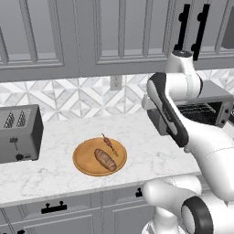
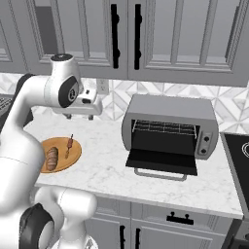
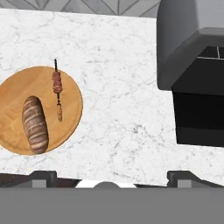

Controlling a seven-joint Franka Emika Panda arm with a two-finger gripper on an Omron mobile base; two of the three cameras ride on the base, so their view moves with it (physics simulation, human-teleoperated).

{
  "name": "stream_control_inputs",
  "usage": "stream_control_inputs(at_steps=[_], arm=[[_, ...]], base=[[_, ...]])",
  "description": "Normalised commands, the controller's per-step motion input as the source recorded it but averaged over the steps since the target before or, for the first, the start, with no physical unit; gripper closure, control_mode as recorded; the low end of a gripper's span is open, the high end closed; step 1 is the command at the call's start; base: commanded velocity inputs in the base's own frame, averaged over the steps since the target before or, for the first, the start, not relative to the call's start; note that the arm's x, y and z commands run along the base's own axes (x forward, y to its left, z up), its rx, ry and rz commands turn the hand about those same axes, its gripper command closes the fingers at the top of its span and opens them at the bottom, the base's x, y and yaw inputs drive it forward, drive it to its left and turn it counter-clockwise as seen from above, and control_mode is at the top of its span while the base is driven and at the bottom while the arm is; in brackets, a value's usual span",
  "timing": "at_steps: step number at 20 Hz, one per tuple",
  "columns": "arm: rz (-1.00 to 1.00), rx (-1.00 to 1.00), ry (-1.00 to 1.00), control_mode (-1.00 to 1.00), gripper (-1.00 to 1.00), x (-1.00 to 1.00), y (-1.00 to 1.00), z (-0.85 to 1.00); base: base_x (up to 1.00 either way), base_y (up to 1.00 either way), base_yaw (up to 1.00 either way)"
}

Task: Pick up the kebab skewer and baguette bread, and place them inside the toaster oven. Close the toaster oven door and start by setting the timer.

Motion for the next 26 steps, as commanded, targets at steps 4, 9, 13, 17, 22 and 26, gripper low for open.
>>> stream_control_inputs(at_steps=[4, 9, 13, 17, 22, 26], arm=[[0.0, 0.0, -0.31, -1.0, -1.0, -0.72, -0.5, -0.38], [0.03, 0.02, -0.35, -1.0, -1.0, -0.3, -0.69, -0.26], [0.17, 0.12, -0.21, -1.0, -1.0, -0.1, -0.9, 0.0], [0.23, 0.09, -0.27, -1.0, -1.0, -0.07, -0.82, 0.0], [0.22, 0.08, -0.28, -1.0, -1.0, 0.02, -0.46, -0.02], [0.2, 0.05, -0.33, -1.0, -1.0, 0.14, -0.19, -0.03]], base=[[0.0, 0.0, 0.0], [0.0, 0.0, 0.0], [0.0, 0.0, 0.0], [0.0, 0.0, 0.0], [0.0, 0.0, 0.0], [0.0, 0.0, 0.0]])
